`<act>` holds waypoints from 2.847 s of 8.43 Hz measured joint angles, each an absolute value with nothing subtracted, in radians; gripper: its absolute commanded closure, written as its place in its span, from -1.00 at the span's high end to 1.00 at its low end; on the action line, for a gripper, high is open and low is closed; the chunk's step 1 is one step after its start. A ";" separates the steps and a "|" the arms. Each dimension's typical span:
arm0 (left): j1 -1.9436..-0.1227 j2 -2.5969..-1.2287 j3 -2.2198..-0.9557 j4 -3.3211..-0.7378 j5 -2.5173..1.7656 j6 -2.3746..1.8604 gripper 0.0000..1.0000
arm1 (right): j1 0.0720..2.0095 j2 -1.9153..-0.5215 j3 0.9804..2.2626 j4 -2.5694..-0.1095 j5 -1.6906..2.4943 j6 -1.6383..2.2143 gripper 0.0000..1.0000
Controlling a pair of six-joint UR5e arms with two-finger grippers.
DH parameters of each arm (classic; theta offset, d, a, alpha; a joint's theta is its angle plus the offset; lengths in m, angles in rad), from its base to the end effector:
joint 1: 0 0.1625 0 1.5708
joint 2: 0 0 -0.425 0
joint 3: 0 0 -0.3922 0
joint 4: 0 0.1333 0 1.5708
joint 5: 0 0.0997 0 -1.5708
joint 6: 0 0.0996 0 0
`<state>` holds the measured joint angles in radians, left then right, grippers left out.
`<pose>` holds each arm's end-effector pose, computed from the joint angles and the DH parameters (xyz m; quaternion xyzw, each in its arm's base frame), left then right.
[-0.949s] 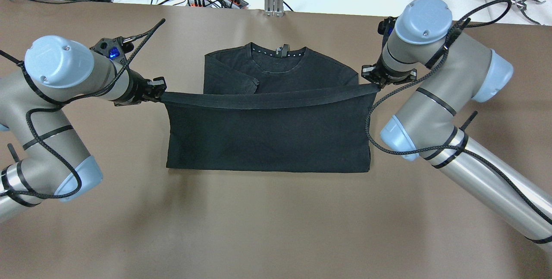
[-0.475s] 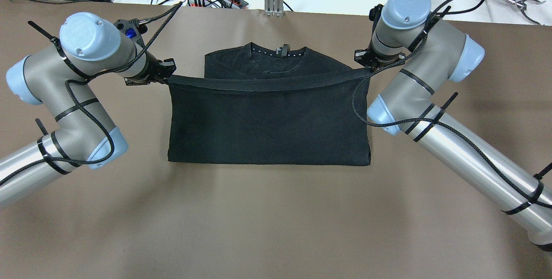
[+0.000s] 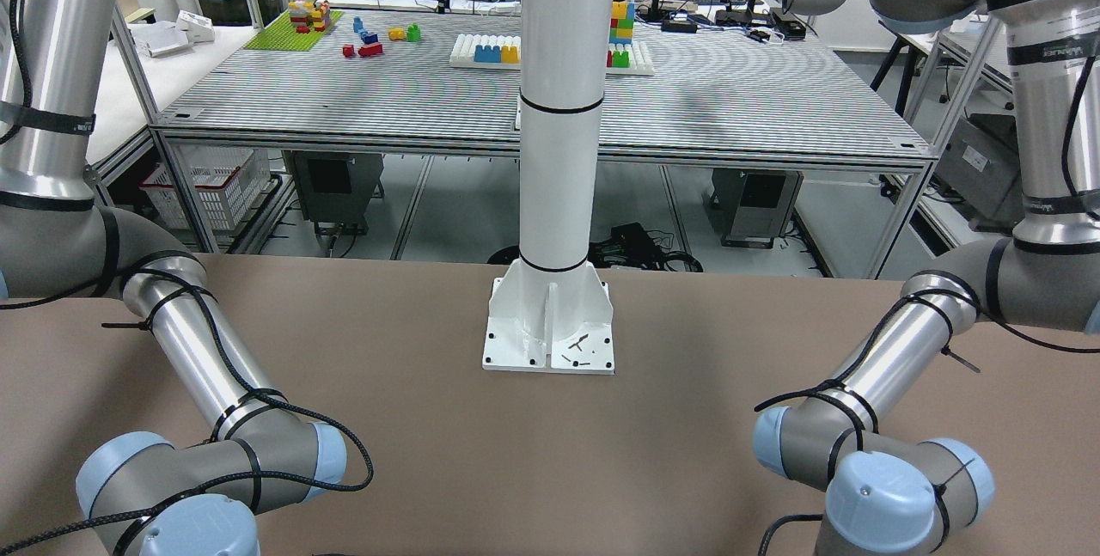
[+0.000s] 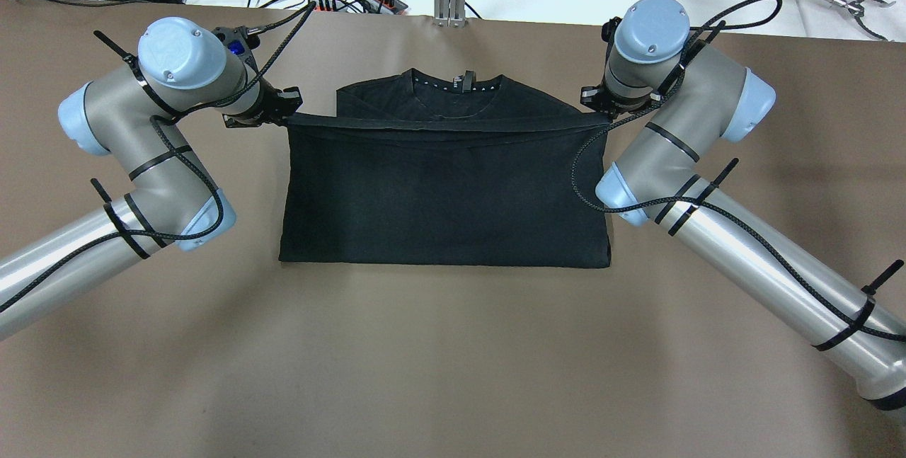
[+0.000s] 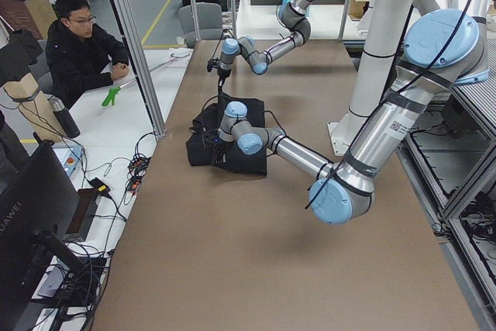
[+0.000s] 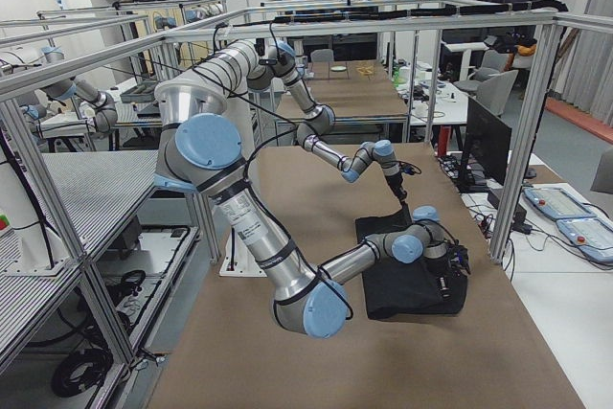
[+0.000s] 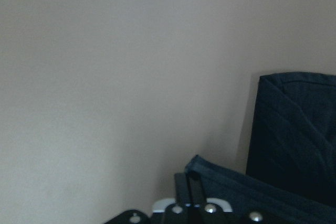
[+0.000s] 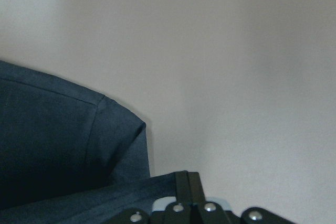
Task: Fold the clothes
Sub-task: 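Lift the hem with both grippers and fold it toward the collar, then release the hem and raise both grippers away from the shirt, then grasp the folded shirt's corner nearest the right gripper with the right gripper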
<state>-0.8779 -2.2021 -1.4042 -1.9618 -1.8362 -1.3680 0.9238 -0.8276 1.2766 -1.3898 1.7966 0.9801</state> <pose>0.3898 -0.6373 0.3176 0.1083 0.4146 -0.2469 0.8691 -0.3808 -0.6882 0.3249 0.1336 -0.2973 0.1222 0.9375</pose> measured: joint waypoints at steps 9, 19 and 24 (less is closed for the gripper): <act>-0.953 -2.381 -1.066 -2.128 -1.834 -1.329 0.36 | 0.922 -0.814 1.238 -1.332 1.727 1.093 0.88; -0.979 -2.395 -1.011 -2.179 -1.827 -1.329 0.41 | 0.658 -1.202 1.610 -1.092 1.687 1.373 0.84; -0.975 -2.399 -1.017 -2.172 -1.811 -1.338 0.41 | 0.622 -1.275 1.701 -1.091 1.701 1.462 0.26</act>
